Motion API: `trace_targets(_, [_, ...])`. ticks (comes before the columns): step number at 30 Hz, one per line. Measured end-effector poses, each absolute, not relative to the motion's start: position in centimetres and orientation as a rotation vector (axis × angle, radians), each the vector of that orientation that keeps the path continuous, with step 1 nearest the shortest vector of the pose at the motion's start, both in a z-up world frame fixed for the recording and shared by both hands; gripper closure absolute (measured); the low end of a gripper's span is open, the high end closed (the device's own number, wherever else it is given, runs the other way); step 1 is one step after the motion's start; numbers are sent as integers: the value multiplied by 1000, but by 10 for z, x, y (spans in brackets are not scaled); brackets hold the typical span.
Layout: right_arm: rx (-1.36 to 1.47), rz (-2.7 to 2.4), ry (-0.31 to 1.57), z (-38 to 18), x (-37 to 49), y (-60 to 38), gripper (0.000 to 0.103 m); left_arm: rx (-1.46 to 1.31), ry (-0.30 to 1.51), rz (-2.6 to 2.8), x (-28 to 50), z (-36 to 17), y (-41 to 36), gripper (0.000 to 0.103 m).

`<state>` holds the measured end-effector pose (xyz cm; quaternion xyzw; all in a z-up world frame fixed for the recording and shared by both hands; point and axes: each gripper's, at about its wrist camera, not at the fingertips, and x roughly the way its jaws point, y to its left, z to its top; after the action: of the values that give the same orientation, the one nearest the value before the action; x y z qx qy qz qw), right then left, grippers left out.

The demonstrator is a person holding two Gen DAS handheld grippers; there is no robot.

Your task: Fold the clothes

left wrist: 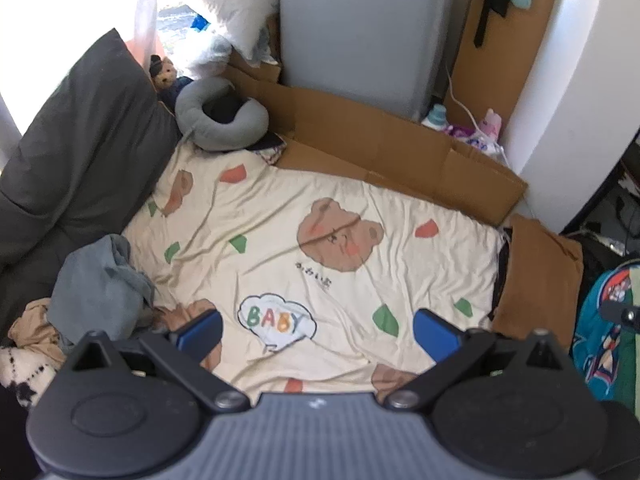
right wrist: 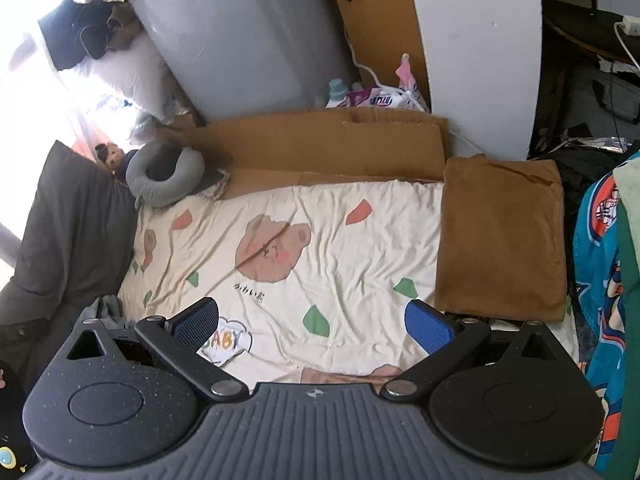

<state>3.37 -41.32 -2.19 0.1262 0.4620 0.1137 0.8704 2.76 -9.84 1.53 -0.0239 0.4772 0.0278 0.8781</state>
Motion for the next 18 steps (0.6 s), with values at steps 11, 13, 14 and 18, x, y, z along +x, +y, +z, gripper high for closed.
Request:
trace_targets(11, [213, 232, 1009, -30, 20, -399, 1, -87, 1023, 54, 15, -18, -127, 1])
trace_targets(13, [208, 232, 1015, -31, 17, -396, 1, -96, 1025, 56, 14, -22, -130, 1])
trace_targets(14, [202, 235, 1018, -31, 16, -395, 1, -101, 1025, 59, 14, -24, -131, 1])
trace_targets(18, [169, 258, 1031, -31, 10, -386, 1, -93, 1007, 87, 12, -28, -137, 1])
